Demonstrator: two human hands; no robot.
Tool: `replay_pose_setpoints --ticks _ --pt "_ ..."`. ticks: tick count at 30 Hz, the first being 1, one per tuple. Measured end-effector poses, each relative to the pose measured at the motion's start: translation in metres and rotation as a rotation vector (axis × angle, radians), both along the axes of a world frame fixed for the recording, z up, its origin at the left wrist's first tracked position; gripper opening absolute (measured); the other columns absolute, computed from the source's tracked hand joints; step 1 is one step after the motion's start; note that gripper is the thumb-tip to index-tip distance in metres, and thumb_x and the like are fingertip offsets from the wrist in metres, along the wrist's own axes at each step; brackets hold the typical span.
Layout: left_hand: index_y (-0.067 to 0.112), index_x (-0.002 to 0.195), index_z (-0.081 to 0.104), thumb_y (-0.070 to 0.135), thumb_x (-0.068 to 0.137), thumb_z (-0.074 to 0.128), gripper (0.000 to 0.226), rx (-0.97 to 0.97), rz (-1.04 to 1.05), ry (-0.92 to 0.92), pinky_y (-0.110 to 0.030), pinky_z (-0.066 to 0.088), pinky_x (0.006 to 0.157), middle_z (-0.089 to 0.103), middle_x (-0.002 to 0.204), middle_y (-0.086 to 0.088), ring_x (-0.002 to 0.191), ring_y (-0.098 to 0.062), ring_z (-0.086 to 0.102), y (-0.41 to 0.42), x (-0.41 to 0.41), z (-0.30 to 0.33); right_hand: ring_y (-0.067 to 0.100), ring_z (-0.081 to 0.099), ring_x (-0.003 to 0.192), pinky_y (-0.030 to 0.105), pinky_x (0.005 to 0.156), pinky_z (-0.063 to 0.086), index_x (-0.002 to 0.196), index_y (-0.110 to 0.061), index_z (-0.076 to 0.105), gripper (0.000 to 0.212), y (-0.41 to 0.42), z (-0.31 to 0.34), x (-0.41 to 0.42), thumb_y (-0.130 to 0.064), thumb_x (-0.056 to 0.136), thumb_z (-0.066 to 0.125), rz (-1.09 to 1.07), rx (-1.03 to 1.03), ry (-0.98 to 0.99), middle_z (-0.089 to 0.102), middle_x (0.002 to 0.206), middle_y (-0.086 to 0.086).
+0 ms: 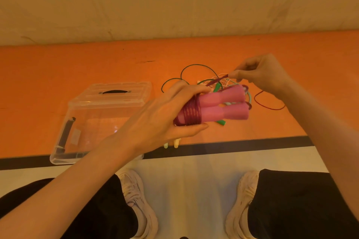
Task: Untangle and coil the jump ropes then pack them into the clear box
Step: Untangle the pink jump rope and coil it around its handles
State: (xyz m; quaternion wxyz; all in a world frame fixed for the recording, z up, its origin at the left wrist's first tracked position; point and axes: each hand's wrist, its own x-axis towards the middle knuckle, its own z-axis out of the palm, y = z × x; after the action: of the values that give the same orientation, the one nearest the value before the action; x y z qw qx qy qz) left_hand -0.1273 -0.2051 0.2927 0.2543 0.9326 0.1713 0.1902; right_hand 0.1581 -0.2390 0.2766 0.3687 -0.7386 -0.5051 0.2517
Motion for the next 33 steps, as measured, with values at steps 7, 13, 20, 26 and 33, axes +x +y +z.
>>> replay_pose_setpoints --ticks 7,13,20,26,33 --pt "0.030 0.131 0.041 0.057 0.083 0.058 0.058 -0.048 0.189 -0.087 -0.031 0.045 0.082 0.046 0.119 0.015 0.101 0.000 0.048 0.005 -0.002 -0.004 -0.001 0.048 0.043 0.013 0.043 0.035 0.065 -0.015 0.069 0.016 -0.011 -0.008 -0.013 -0.020 0.079 0.076 0.125 -0.236 -0.078 0.062 0.048 -0.012" --pt "0.024 0.130 0.041 0.060 0.084 0.057 0.061 -0.060 0.343 -0.092 -0.026 0.042 0.073 0.049 0.120 0.011 0.097 -0.003 0.049 0.003 0.001 -0.011 0.002 0.053 0.049 0.014 0.048 0.042 0.068 -0.018 0.072 0.015 -0.032 0.001 -0.024 -0.031 0.075 0.077 0.278 -0.432 0.014 0.069 0.061 -0.005" --pt "0.021 0.129 0.041 0.055 0.084 0.056 0.059 0.026 0.403 0.014 -0.035 0.043 0.066 0.052 0.120 0.006 0.095 -0.016 0.055 0.003 0.003 -0.016 0.016 0.054 0.064 0.018 0.055 0.042 0.077 -0.011 0.073 0.016 -0.055 0.010 -0.049 -0.027 0.079 0.075 0.548 -0.570 0.117 0.070 0.068 0.003" --pt "0.013 0.130 0.041 0.052 0.085 0.051 0.060 0.169 0.415 0.138 -0.032 0.035 0.058 0.052 0.120 -0.005 0.087 -0.025 0.057 0.003 0.007 -0.015 0.020 0.062 0.071 0.040 0.079 0.048 0.079 -0.012 0.073 0.016 -0.065 0.027 -0.078 -0.028 0.081 0.073 0.696 -0.442 0.140 0.069 0.070 0.004" --pt "0.013 0.135 0.041 0.053 0.085 0.050 0.065 0.275 0.358 0.260 -0.029 0.033 0.055 0.047 0.117 -0.007 0.083 -0.025 0.057 0.011 0.003 -0.014 0.034 0.055 0.071 0.021 0.054 0.042 0.086 -0.005 0.071 0.019 -0.068 0.035 -0.079 -0.024 0.081 0.070 0.676 -0.390 0.270 0.069 0.072 0.012"
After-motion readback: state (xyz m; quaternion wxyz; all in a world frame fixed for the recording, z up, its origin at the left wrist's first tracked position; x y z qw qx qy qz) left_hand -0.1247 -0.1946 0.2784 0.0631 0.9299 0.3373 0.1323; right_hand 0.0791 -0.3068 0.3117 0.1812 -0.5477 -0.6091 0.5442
